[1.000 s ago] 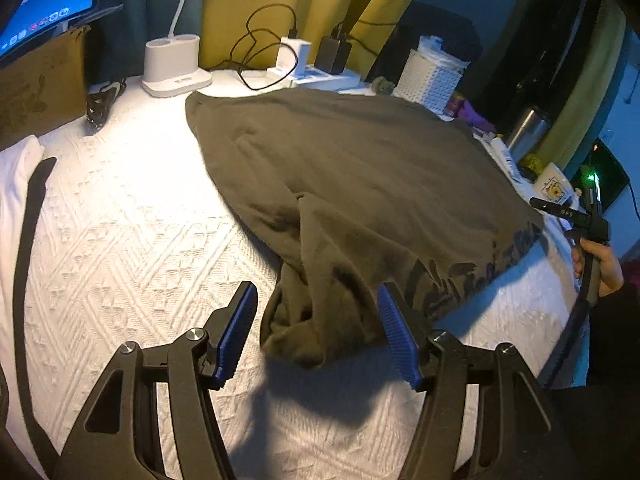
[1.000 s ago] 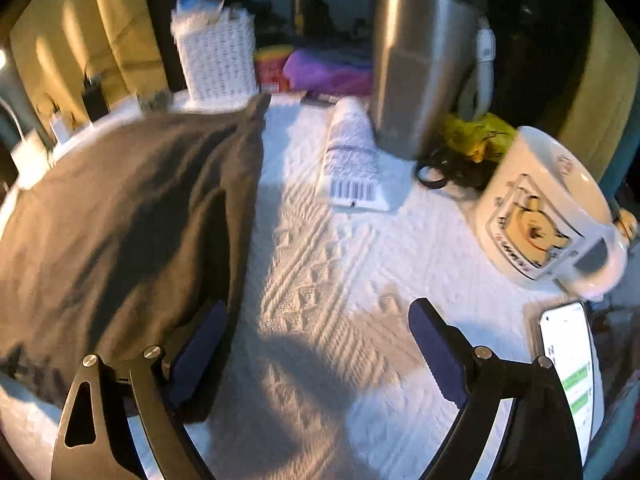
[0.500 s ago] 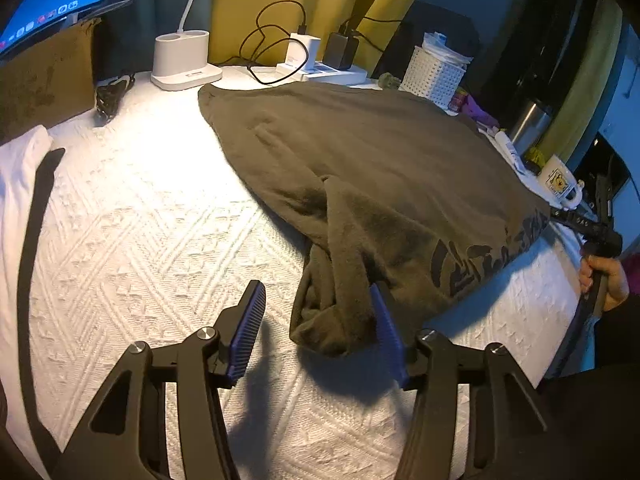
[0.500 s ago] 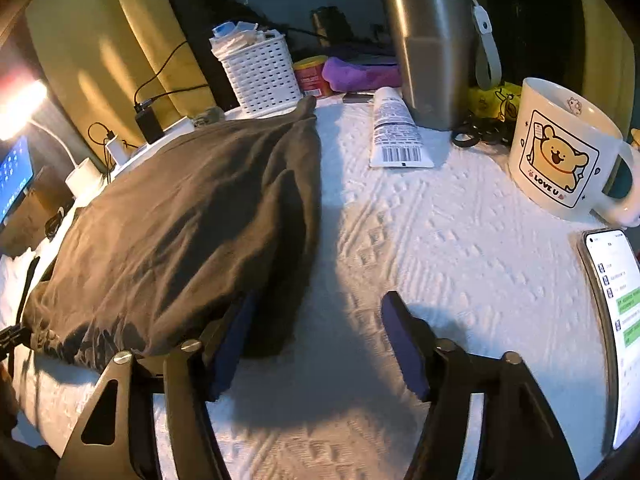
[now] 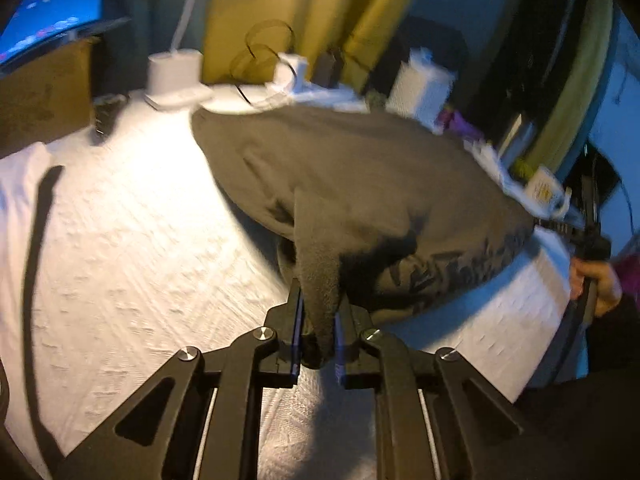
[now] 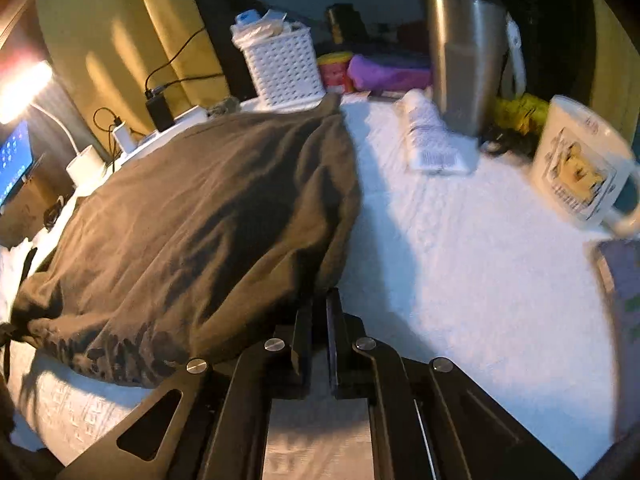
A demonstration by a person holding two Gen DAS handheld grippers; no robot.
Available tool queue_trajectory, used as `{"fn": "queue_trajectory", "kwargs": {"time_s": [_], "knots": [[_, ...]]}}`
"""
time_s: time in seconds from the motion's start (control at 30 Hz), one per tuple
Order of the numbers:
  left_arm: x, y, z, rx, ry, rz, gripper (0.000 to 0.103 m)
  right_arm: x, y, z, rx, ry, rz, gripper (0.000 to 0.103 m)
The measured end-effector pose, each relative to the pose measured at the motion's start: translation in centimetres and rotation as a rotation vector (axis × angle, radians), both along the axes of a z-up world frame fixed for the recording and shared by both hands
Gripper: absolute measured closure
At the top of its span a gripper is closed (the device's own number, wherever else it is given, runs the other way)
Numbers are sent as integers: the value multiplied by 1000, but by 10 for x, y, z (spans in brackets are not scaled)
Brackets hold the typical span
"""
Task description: Fold small clothes
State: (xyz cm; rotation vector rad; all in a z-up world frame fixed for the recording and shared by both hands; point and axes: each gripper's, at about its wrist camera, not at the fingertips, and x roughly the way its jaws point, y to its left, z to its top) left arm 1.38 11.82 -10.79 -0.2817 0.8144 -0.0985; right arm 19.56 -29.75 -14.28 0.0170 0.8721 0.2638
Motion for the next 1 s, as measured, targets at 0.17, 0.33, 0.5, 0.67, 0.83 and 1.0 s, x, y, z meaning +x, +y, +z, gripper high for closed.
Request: {"fn": "queue_trajectory", "kwargs": {"time_s": [0.17,0.33,0.5,0.67,0.83,1.0], "knots": [[-6,10,18,-20,-3,34,92,-4,-29,36,-34,-56,-14,98],[-8,6,-2,-12,69,46,92,-14,-47,28,-24,-11,-18,98],[-11,3,-31,22,146,53,92,-23,-48,-6,-62,41,-38,98],[-19,3,-25,35,164,37,88,-31,-40,-9,-127,15,-35,98],[-33,18,-12,26,171,30,77,-31,-40,-10,-147,10,-40,98],[-37,47,-2,-5,150,93,75,-27,-36,-6,-183,39,-60,95]]}}
